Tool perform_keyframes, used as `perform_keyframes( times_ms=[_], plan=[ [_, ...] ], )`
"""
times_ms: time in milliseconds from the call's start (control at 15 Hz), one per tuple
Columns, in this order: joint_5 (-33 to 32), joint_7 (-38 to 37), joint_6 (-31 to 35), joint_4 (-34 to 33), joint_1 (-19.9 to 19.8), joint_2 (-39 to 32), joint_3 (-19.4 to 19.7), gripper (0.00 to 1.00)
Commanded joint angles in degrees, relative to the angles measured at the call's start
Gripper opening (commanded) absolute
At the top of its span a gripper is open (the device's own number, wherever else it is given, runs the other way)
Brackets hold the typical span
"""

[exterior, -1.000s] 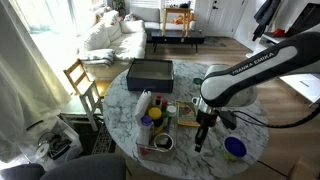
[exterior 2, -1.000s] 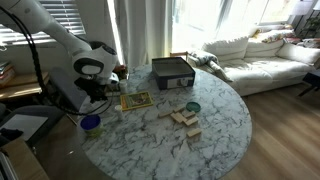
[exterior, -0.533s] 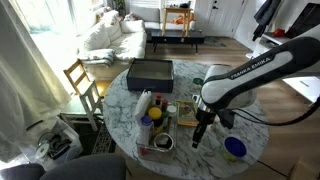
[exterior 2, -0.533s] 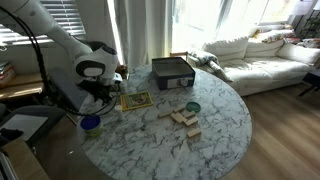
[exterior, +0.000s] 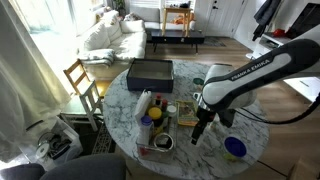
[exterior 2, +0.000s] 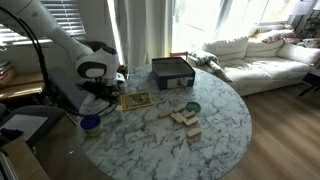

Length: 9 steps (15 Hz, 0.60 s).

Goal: Put the scoop upside down on the blue lid then stack the cans in the clear box

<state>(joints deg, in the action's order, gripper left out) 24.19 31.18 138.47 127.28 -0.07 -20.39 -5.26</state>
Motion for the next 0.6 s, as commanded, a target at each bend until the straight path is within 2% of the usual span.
perform_keyframes(
  times_ms=[0,200,333,400,533],
  plan=[
    [-2.3,-1.9,1.2,0.7,-1.6,0.5,-1.0,1.00],
    [-3.6,-1.3,1.8,1.8,-2.3,2.4,-0.6,0.99],
    [-2.6,-0.2,4.6,3.1,-3.1,4.6,-0.9,1.00],
    [-2.5,-1.0,2.2,0.3,-3.1,1.6,-1.4,1.00],
    [-2.4,-0.9,3.0,0.7,-3.4,2.9,-1.2,1.00]
  ],
)
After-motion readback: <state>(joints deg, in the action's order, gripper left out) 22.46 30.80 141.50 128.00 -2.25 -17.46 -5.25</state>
